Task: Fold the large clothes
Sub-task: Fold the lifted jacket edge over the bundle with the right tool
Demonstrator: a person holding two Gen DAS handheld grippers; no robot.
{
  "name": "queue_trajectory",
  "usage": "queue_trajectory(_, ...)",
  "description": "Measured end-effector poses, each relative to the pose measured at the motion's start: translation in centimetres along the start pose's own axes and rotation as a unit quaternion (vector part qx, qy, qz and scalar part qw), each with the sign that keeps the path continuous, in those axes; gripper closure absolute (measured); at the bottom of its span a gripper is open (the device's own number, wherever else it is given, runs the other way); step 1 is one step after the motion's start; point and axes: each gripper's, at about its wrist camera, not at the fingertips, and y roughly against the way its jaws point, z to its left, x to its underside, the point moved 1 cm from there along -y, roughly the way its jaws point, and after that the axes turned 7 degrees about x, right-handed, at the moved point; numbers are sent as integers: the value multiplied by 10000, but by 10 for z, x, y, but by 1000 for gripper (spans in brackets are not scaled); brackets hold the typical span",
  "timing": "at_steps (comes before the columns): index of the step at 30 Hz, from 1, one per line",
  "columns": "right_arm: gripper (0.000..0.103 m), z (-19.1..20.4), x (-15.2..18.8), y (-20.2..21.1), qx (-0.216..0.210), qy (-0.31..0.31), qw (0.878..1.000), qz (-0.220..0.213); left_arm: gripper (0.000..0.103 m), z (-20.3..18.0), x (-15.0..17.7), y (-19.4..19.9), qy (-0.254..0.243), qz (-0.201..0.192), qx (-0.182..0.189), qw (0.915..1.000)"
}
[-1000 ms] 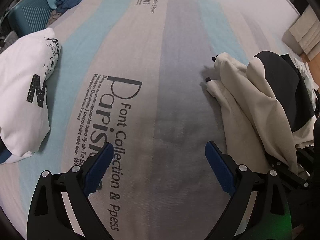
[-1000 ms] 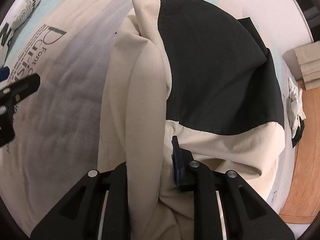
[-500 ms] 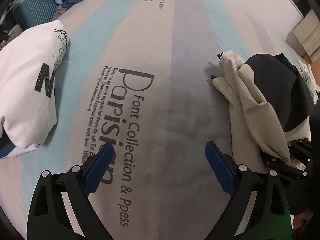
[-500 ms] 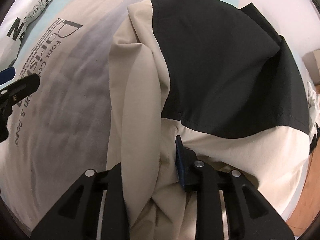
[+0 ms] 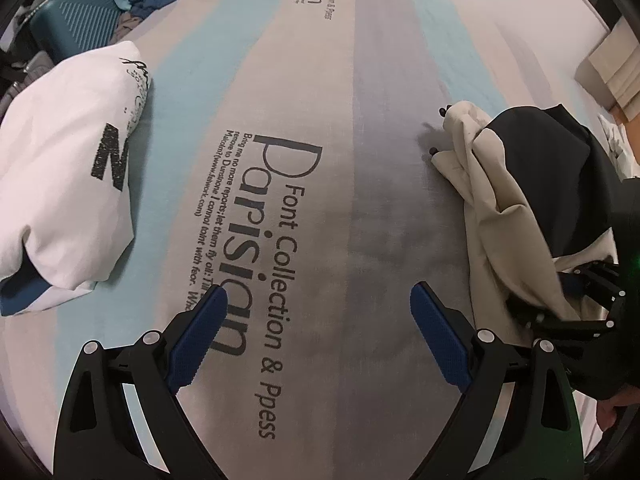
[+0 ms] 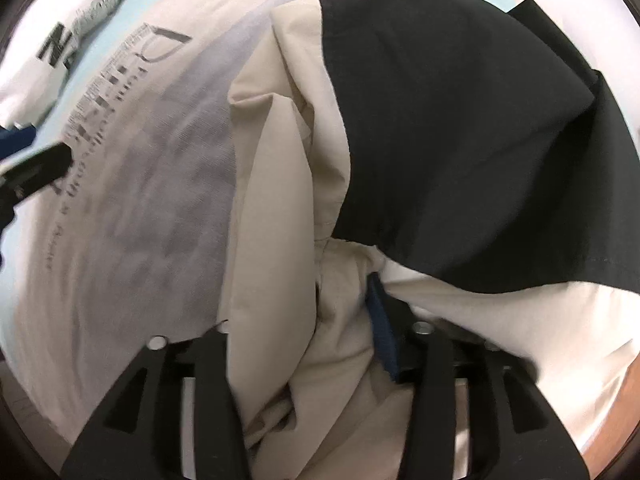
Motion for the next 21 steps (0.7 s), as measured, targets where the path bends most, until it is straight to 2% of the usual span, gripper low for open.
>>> queue_trajectory(2, 27, 1, 0, 3, -161, 40, 9999, -17, 12, -2, 2, 4, 1, -17, 9, 10000)
queue_trajectory(6, 21, 1, 4, 4, -23, 87, 9999, -113, 12, -6, 3, 11, -21, -55, 8, 10000)
queue_trajectory(11, 19, 2, 12, 11, -90, 59, 9998, -159, 12, -9, 3, 19, 7, -113, -3, 9999)
queue_trajectory(16, 20, -2, 10, 37, -23, 30, 9981, -621, 12, -10, 4, 25, 96, -162, -14, 9998)
queue_trajectory(21, 20, 3, 8, 52, -16, -11, 9973, -735, 12, -17, 5, 31, 62, -183, -54, 9998)
